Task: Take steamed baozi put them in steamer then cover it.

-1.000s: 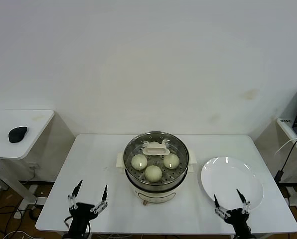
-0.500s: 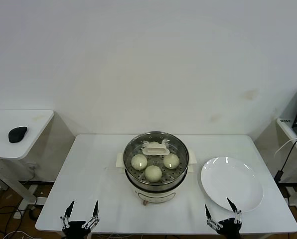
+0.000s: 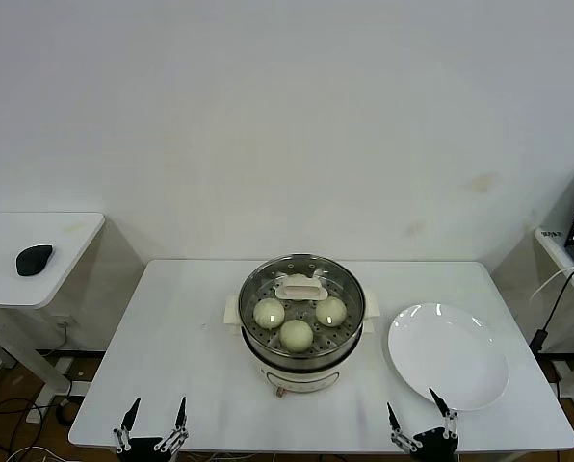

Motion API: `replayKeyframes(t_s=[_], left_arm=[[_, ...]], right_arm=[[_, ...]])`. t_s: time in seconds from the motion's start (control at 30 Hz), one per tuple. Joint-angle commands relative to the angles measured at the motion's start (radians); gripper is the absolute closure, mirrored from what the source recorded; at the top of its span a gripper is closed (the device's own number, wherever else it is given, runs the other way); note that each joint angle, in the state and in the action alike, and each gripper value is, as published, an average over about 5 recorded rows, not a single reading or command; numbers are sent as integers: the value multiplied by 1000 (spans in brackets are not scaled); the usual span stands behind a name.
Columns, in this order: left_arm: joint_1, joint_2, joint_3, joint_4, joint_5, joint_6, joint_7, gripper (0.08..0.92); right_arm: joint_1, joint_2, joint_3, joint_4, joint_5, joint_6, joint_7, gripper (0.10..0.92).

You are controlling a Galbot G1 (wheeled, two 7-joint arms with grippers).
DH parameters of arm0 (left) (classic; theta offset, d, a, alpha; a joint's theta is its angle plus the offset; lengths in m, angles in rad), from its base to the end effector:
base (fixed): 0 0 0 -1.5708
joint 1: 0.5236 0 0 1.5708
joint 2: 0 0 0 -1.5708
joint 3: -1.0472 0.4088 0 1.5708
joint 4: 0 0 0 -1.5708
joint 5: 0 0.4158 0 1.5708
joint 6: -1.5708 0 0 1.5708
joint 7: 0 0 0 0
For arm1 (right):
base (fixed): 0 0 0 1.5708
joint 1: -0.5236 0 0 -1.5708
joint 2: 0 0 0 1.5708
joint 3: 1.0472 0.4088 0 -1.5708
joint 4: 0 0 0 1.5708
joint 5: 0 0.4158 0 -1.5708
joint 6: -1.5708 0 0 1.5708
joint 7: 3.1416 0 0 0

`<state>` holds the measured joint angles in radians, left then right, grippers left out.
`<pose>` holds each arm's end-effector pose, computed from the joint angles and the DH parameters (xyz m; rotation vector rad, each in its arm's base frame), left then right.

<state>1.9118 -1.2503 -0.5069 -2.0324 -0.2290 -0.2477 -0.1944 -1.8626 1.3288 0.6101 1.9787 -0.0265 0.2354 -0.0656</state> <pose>0.0786 0.0645 -0.4222 0.0443 -2.9665 -0.0232 0.0941 -0.0904 -0.4337 0.2529 -2.9377 0.3828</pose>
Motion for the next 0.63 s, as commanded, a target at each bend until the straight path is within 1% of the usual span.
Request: replayKeyframes(t_s=[0.03,0.4,0.63], left_arm=[[9,0,-1,8,13,5,6,177],[7,-5,-2,8,23,-4,7,177],[10,2,6,2,28,-23,23,177]], right_arm=[[-10,-2,-9,4,-6,0,0,203],[-11,1,-25,24,46,-32,13,203],[-14,0,-31,17,25,-39,-1,203]])
